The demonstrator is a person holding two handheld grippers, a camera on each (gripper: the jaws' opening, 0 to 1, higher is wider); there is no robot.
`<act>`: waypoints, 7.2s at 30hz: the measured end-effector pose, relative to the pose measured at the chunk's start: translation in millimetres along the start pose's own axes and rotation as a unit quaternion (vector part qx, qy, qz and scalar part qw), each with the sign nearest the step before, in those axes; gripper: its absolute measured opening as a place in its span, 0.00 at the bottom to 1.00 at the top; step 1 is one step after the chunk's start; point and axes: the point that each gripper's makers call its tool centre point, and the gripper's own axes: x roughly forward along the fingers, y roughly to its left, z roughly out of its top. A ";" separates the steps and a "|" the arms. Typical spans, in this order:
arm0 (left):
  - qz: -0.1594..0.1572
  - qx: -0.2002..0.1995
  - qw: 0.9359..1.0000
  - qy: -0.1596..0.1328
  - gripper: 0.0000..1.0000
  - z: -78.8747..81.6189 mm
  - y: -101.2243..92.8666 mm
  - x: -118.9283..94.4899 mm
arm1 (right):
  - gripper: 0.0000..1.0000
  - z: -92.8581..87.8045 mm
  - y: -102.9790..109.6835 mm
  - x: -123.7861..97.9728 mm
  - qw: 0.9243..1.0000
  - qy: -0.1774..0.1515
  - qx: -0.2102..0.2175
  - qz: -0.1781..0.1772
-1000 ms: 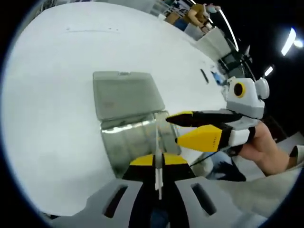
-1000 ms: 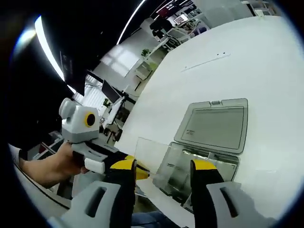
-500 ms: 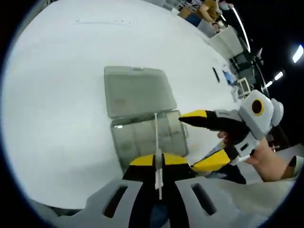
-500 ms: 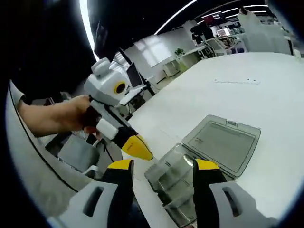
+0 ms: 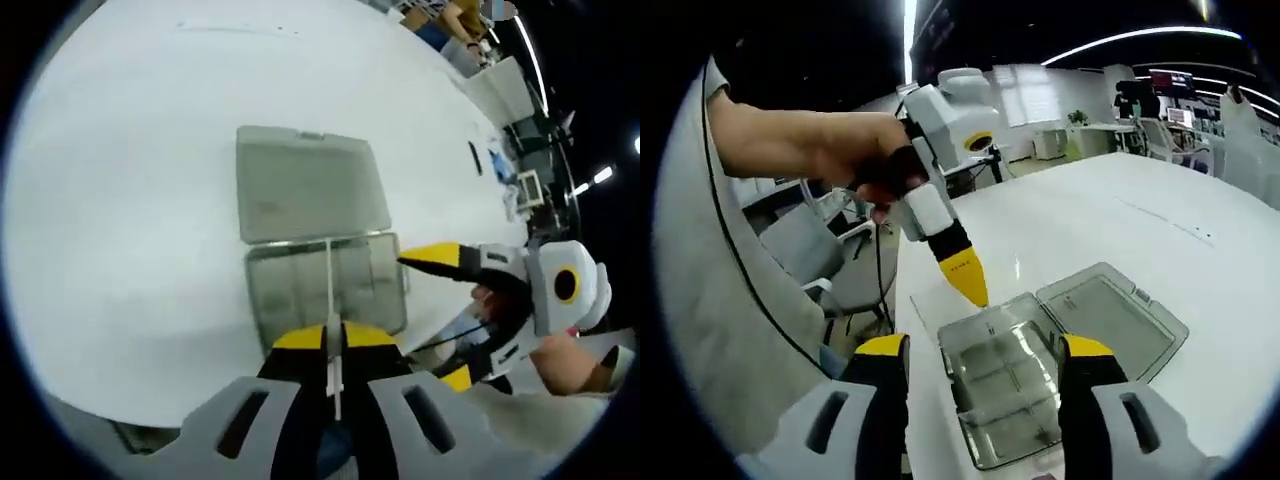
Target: Insert the divider into the dual guide fixture by aligning both edges with the guide slots and pushing it downward to the bottom, including one-sided entry, uneven engagement, binding, and posture correction.
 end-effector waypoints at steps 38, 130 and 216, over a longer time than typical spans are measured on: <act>0.032 -0.044 0.998 0.017 0.00 -7.3 2.1 19.0 | 0.77 -16.0 13.1 -6.3 0.995 0.012 -0.095 0.005; 0.068 -0.044 0.995 0.054 0.00 -5.8 22.2 46.3 | 0.77 -19.7 9.6 -12.2 0.996 0.017 -0.084 0.010; 0.194 0.040 0.975 0.105 0.00 -8.5 15.0 55.3 | 0.76 -26.2 12.3 -20.8 0.996 0.026 -0.084 0.016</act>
